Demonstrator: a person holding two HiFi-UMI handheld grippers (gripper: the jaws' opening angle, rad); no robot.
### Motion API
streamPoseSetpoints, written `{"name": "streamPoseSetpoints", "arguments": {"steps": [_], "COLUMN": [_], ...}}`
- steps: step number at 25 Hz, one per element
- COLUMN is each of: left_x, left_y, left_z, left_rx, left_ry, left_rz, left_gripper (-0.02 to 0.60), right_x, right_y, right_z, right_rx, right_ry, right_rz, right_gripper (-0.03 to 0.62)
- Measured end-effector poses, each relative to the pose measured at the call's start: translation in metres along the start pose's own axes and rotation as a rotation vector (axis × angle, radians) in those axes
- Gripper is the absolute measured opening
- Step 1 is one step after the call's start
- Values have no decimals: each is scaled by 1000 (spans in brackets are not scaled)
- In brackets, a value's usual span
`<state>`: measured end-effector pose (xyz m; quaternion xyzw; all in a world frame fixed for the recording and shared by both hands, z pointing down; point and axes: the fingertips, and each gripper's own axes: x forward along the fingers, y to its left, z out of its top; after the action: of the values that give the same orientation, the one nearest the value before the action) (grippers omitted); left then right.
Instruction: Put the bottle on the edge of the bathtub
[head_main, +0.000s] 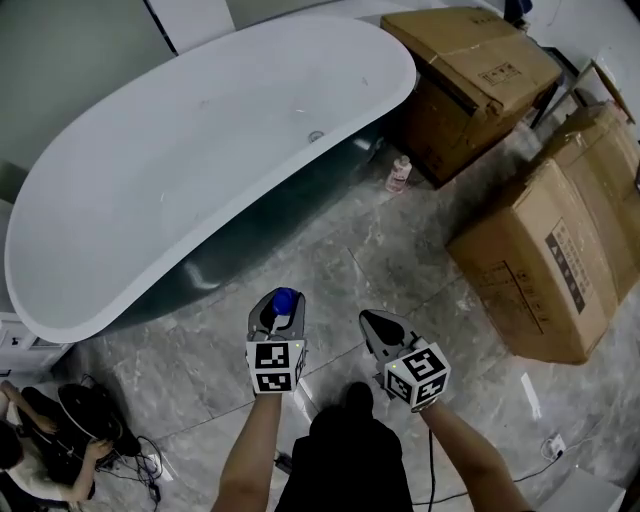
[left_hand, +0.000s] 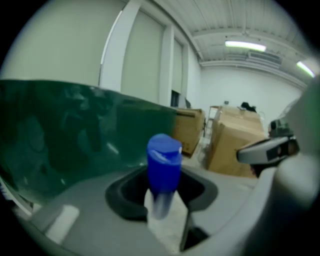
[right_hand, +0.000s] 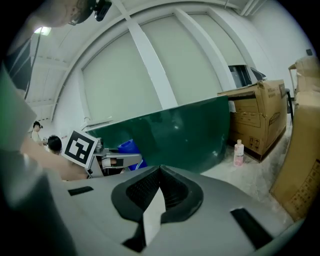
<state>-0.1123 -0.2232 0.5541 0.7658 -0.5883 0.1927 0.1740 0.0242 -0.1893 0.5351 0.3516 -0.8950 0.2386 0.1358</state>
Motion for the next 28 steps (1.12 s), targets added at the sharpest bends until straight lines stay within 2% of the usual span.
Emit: {"name": "streamPoseSetpoints", "arguments": {"steps": [9,16,22,28], "left_x": [104,168,213,254], "left_y": [32,47,62,74], "left_z": [-98,-153,-186,-197], "left_rx": [13,19,26,57], "left_ry": [-28,-26,-25,-33], "left_rz": [27,32,38,50], "left_gripper": [155,155,155,156], "right_x": [77,121,148,166], "right_y": [-66,-102,-120,-137], "right_z": [-92,-136,-160,-180], "right_rx": [-37,-43,-62,-65], "right_ry": [-8,-27,-41,-34], "right_rz": [6,2,4,-1], "right_gripper": [2,2,2,2]}}
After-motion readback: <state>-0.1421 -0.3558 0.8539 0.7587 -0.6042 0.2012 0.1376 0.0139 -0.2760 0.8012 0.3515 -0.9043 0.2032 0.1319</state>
